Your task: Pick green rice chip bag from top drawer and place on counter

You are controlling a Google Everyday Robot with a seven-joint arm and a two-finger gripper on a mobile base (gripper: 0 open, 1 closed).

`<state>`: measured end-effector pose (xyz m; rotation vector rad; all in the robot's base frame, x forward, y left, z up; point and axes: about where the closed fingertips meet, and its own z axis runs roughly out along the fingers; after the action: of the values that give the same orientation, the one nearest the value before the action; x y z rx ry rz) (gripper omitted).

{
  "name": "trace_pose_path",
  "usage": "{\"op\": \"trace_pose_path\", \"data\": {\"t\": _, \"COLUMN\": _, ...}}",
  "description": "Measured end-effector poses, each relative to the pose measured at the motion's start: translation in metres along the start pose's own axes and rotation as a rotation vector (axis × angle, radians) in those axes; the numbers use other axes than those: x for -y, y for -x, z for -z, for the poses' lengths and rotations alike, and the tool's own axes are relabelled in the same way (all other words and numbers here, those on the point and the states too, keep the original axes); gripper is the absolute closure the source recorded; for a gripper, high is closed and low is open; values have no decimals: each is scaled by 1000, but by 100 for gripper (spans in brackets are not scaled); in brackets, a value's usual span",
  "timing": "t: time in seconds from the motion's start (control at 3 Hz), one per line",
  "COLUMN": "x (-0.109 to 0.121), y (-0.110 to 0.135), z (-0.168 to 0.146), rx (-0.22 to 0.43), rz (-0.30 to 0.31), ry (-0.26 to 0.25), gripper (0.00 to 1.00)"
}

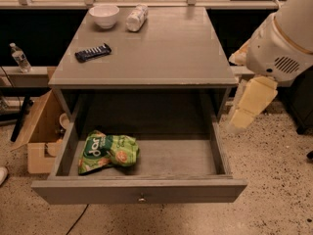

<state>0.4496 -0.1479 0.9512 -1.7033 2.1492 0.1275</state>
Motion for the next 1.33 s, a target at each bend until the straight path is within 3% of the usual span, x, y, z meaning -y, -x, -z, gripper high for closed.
{"op": "trace_pose_path", "data": {"t": 0.67, "x": -7, "y": 14, "z": -14, "rx": 26, "rz": -8, "ry": 25, "gripper": 0}}
{"op": "trace_pose_path", "data": {"t": 1.0, "x": -20, "y": 52, "z": -61, "rx": 83, "rz": -40, "ry": 66, "gripper": 0}}
{"op": "trace_pose_path", "data": {"t": 1.33, "x": -22, "y": 91, "z": -107, "rx": 136, "rz": -102, "ry": 75, "gripper": 0}}
